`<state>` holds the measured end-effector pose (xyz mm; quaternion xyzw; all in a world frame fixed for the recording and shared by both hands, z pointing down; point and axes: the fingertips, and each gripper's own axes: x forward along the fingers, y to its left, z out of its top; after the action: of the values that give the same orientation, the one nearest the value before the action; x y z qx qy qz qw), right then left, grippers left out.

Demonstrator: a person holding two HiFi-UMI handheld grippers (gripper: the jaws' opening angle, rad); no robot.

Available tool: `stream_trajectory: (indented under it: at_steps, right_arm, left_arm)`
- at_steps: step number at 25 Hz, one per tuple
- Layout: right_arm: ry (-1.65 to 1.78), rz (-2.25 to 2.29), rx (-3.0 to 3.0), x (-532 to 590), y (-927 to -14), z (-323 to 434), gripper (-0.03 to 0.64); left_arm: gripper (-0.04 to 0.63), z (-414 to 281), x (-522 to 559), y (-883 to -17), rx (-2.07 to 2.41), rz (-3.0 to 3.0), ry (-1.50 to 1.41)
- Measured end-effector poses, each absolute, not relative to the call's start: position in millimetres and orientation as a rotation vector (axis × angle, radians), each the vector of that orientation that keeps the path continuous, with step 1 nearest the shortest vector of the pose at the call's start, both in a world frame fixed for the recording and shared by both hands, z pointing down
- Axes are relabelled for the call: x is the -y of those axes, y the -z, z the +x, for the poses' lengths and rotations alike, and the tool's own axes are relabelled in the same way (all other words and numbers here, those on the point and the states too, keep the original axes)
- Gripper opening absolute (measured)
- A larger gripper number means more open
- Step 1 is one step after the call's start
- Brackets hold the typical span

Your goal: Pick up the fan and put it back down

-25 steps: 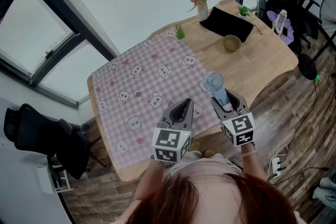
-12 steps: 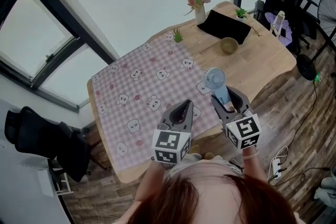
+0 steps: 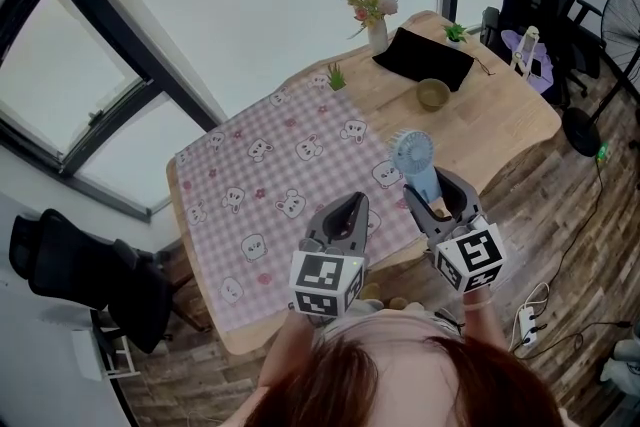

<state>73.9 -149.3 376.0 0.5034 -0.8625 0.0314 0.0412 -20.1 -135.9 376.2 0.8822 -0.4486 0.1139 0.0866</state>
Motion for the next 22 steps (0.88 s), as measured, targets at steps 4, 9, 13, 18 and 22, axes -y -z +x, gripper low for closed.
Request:
stream_trajectory:
  at_steps: [4,9,13,18,22]
  right_arm:
    - [-0.077,1.539,2.664,144,-366,75,0.212]
    - [-0.054,1.553,2.691,139,-358,80,0.212]
    - [-0.037,1.557,2.708,135,-353,83,0.212]
    - [-0.031,1.550,2.698,136,-352,83,0.212]
    - [-0.023,1.538,2.692,137,-355,82,0.212]
  left_arm:
    - [0.015,-16,135,-368,1.333,2.650,-0.332]
    - [0.015,-12,134,-362,1.332,2.666,-0.316]
    - [0.015,-11,131,-359,1.336,2.671,-0.309]
    - [0.015,-12,133,-358,1.344,2.665,-0.309]
    - [0.015,-13,135,-359,1.352,2.658,-0.306]
